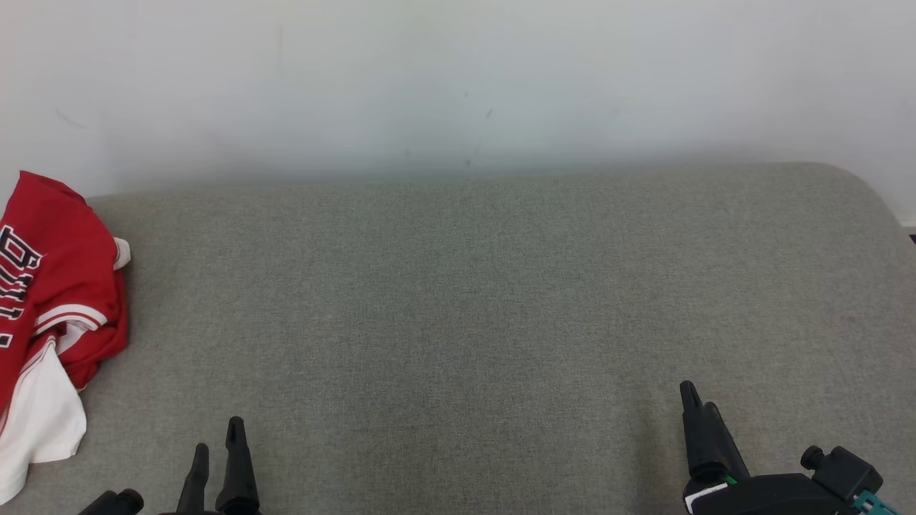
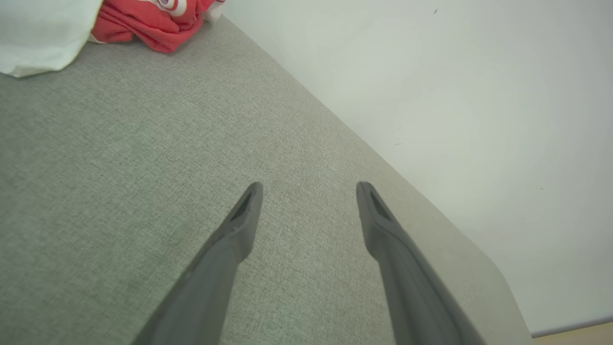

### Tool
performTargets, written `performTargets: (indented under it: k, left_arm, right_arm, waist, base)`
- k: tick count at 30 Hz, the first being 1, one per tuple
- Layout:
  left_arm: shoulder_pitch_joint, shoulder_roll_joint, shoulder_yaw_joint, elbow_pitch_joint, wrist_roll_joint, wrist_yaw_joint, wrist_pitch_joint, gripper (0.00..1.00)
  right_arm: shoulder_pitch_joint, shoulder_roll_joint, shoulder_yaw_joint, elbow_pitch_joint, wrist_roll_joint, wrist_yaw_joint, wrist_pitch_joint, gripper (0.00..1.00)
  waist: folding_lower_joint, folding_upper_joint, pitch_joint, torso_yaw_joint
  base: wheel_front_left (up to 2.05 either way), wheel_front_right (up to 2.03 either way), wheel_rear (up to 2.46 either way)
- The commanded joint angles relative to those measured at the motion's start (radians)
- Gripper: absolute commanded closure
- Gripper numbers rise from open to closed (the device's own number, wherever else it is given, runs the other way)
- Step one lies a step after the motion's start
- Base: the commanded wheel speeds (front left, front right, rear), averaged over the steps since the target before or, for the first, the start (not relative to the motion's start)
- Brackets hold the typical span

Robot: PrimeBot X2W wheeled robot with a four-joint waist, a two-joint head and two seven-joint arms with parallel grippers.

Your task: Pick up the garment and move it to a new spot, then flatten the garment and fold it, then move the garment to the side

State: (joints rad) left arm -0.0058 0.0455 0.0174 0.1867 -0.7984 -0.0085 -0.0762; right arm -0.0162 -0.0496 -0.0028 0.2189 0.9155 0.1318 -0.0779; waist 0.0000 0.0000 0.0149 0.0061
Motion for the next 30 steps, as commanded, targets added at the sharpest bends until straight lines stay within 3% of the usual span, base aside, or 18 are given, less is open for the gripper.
performTargets:
  k: [1,30]
  left_arm:
    - [-0.004,0.004,-0.003,-0.016,0.028,0.003,-0.009,0.0]
    - [0.039,0.006,-0.045,-0.05,0.359,-0.016,-0.092,0.0]
  right_arm:
    - [-0.001,-0.001,0.005,-0.012,-0.028,-0.001,-0.008,0.0]
    - [0.027,-0.001,0.036,-0.013,-0.35,-0.001,-0.091,0.0]
  waist:
    - [0.0,0.0,0.0,0.001]
    - [0.0,0.0,0.018,0.016]
  base:
    - [0.0,0.0,0.0]
    - [0.0,0.0,0.0]
